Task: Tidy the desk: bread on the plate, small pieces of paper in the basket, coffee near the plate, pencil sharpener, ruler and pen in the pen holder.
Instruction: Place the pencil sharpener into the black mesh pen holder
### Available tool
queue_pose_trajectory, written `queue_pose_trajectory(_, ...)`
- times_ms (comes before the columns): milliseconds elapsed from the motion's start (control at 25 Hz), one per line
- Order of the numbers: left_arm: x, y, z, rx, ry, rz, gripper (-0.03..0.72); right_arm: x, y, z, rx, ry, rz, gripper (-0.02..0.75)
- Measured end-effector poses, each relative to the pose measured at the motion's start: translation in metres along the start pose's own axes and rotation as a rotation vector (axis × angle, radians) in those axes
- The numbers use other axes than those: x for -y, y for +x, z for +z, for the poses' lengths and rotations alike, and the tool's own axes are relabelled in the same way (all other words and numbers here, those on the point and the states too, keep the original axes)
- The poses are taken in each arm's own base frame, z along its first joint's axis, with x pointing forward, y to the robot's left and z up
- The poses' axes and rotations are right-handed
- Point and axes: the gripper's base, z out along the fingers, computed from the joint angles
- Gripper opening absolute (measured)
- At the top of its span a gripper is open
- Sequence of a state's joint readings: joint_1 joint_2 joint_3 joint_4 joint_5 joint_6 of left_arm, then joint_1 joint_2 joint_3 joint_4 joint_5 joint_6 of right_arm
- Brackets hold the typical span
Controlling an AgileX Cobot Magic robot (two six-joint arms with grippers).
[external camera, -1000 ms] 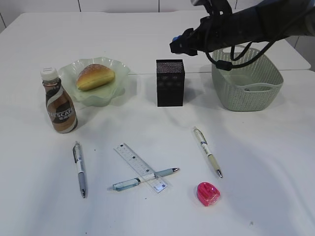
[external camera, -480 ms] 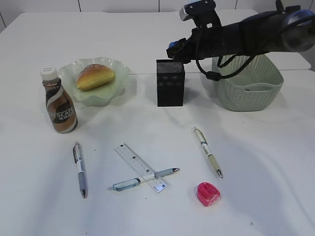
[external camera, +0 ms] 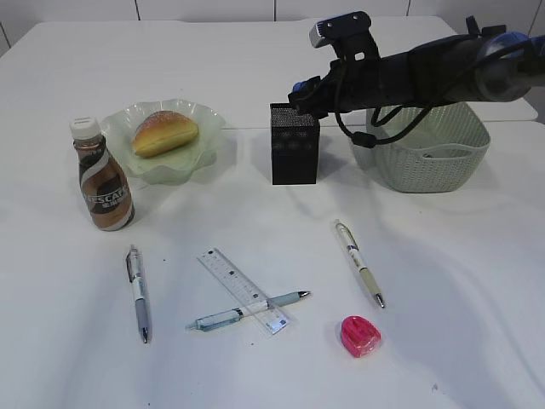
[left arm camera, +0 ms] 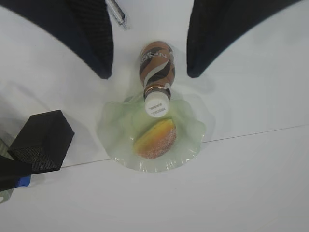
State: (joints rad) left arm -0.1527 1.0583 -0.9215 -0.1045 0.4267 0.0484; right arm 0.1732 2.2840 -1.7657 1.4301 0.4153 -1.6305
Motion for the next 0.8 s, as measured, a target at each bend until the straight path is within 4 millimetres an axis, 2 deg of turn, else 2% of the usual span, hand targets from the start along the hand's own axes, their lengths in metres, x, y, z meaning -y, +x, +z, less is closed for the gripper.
queue_pose_trajectory(360, 0.0000, 0.0000, 0.0000, 0.000, 0.000, 0.000, 0.347, -0.0012, -0.0006, -0.0001, 0.002, -0.014, -0.001, 0.342)
queue_pose_trajectory(800, -0.0001, 0.0000, 0.0000, 0.000, -0.001, 0.002, 0.347, -0.0017, -0.0006, 0.0000, 0.004, -0.020, 0.001, 0.401)
